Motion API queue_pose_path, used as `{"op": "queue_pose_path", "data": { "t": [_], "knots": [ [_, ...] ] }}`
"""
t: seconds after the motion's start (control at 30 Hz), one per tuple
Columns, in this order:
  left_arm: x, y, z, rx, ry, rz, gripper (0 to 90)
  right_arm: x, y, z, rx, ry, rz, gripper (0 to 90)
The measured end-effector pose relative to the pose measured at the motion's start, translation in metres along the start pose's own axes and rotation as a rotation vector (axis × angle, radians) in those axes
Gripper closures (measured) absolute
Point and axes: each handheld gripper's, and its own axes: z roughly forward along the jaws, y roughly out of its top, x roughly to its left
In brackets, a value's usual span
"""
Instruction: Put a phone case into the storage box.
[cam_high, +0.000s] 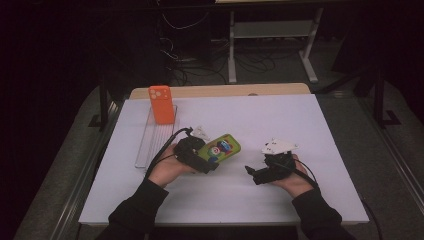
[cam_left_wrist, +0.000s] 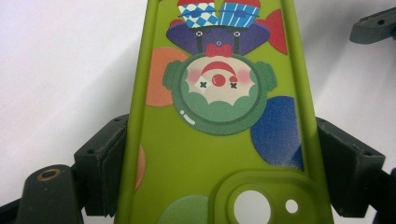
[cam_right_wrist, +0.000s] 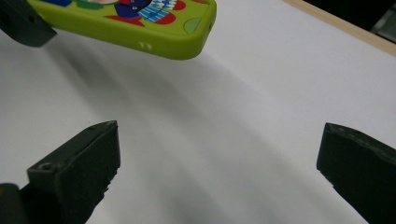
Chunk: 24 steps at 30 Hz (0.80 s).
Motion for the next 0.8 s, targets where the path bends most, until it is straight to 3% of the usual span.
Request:
{"op": "queue_pose_path", "data": {
  "t": [0.4,0.5,0.6,0.73,0.8],
  "knots": [
    [-0.003,0.001,0.002,0.015,-0.007,0.015,15.6,0.011,0.000,0.001,0.007,-0.089,-0.169,0.0],
    [-0.004,0.001,0.004,-0.003,-0.009,-0.001,15.6,0.013,0.000,0.001,0.008,-0.128,-0.238,0.0],
    [-0.002,0.001,0.002,0.021,-0.006,0.035,15.6,0.017,0.000,0.002,0.008,-0.157,-0.290,0.0],
    [-0.003,0.001,0.003,0.020,-0.006,0.032,15.6,0.021,0.000,0.003,0.015,-0.186,-0.359,0.0],
    [-0.003,0.001,0.002,0.021,-0.004,0.035,15.6,0.021,-0.001,0.004,0.016,-0.219,-0.424,0.0]
  ]
}}
